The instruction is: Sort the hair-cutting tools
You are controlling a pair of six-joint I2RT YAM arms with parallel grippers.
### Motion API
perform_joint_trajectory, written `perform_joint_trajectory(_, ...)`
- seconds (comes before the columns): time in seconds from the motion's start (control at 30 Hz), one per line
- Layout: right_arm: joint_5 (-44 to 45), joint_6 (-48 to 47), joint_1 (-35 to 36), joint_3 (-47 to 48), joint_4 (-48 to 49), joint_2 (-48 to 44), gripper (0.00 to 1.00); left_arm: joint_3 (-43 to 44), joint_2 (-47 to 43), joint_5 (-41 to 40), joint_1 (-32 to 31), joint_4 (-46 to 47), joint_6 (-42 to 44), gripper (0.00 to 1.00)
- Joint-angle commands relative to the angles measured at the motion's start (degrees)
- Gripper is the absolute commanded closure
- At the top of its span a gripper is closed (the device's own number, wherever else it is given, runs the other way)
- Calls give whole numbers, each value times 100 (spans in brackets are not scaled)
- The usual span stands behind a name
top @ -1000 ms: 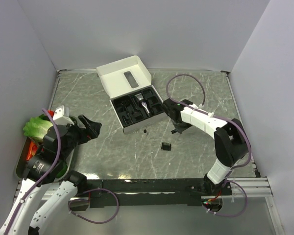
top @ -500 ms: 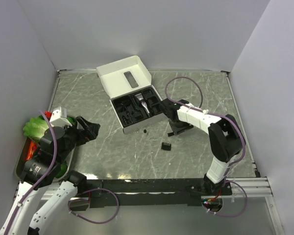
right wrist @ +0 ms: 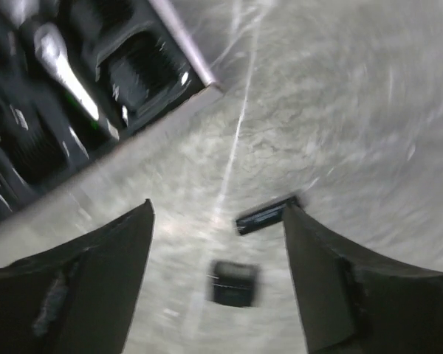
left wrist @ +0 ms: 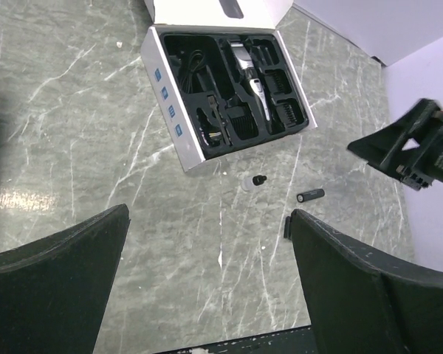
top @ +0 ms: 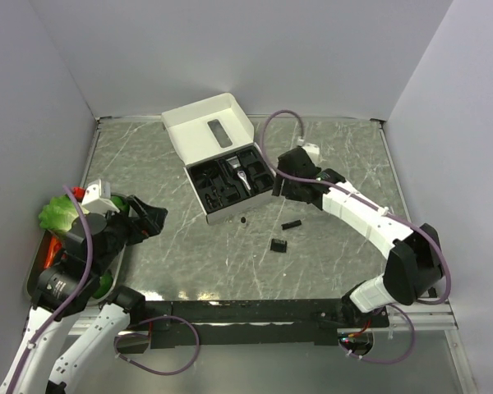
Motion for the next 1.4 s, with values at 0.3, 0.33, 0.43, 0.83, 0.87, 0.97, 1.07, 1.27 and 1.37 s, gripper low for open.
perform_joint_trajectory(0.3,-1957,-5680,263,-40,-250,279,11,13,-38,343,-9,87,100,3)
perform_joint_trajectory(0.33,-2063,-6013,263,-40,-285,243,11,31,-29,352,-9,95,109,3)
perform_joint_trajectory(0.43,-2345,-6681,271,-32,-575,278,11,48,-12,378,-9,96,153,3)
perform_joint_trajectory(0.83,-2408,-7659,8,-436,-462,831,13,-101,-55,651,-9,210,180,3)
perform_joint_trajectory(0.87,-2398,-7668,-18,-471,-435,875,14,-92,-47,677,-9,201,206,3)
perform_joint_trajectory(0.97,-2451,-7721,-89,-488,-382,1007,14,-57,6,703,-9,166,259,3)
perform_joint_trajectory(1.07,-2477,-7782,-177,-428,-382,1183,15,31,67,721,-9,131,346,3)
perform_joint_trajectory(1.27,-2565,-7844,-265,-305,-435,1587,17,198,156,607,-9,69,522,3)
perform_joint_trajectory(1.37,-2653,-7809,-256,-295,-479,1754,19,128,112,615,-9,148,531,3)
